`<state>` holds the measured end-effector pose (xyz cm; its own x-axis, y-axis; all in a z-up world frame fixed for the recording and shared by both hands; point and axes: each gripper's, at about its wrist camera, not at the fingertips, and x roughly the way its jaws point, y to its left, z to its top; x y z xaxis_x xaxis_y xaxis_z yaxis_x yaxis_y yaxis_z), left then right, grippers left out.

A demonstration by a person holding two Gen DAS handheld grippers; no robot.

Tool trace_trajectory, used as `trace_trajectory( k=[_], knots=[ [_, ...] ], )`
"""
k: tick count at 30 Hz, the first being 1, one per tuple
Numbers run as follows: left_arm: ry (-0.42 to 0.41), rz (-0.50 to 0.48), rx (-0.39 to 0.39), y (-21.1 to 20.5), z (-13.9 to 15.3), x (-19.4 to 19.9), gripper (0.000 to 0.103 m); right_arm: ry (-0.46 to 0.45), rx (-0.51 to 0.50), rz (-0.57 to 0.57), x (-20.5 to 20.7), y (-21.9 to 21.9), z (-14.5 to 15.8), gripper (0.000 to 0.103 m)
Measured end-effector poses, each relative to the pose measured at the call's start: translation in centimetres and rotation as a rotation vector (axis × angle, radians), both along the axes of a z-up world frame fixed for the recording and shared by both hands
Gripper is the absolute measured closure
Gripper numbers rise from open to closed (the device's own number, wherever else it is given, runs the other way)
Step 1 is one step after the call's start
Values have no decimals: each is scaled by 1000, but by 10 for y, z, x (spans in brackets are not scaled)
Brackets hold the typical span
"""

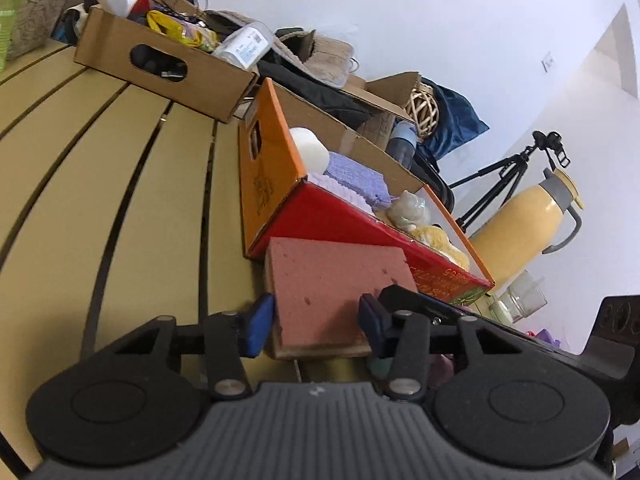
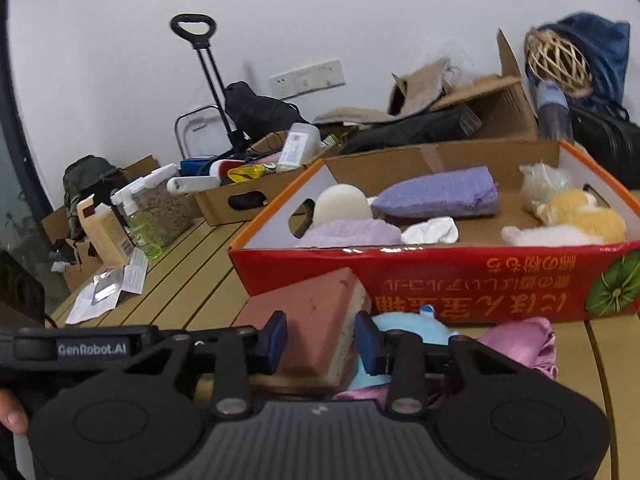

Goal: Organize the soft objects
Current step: 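Grasp the pink sponge block with both grippers together, then carry the pink sponge block into the box and open both grippers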

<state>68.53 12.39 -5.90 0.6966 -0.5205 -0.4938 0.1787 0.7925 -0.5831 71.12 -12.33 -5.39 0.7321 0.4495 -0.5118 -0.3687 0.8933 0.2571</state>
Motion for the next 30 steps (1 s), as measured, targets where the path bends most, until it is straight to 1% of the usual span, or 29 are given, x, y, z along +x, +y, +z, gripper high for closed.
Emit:
trace_trajectory(
  k=[3, 7, 9, 13, 16, 18, 21, 24, 27, 30],
  knots=[
    [-56, 21, 40, -5, 23, -26, 58, -29, 0, 21, -13, 1, 12, 69],
    [-125, 47, 79, -19, 58, -77, 61, -100, 21, 48, -57, -9, 38, 70],
    [-147, 48, 81, -31, 70, -106, 63, -132, 29, 55, -84, -19, 51, 70],
    [-182, 31, 99, -61, 82, -160, 63, -151, 50, 39, -144, -48, 67, 70],
    [-195, 1, 91, -79, 86, -192, 64, -136, 79, 20, -181, -74, 69, 70],
    [-202, -13, 102, -93, 86, -207, 65, -139, 95, -1, -202, -90, 68, 70],
    [-208, -29, 117, -112, 87, -224, 65, -136, 113, -28, -228, -110, 65, 71],
    [-208, -43, 119, -126, 89, -231, 65, -140, 127, -51, -243, -128, 64, 70],
    [-218, -56, 135, -138, 94, -231, 65, -142, 151, -66, -248, -142, 64, 71],
    [-223, -65, 150, -148, 99, -218, 65, -153, 164, -74, -243, -154, 64, 71]
  ],
)
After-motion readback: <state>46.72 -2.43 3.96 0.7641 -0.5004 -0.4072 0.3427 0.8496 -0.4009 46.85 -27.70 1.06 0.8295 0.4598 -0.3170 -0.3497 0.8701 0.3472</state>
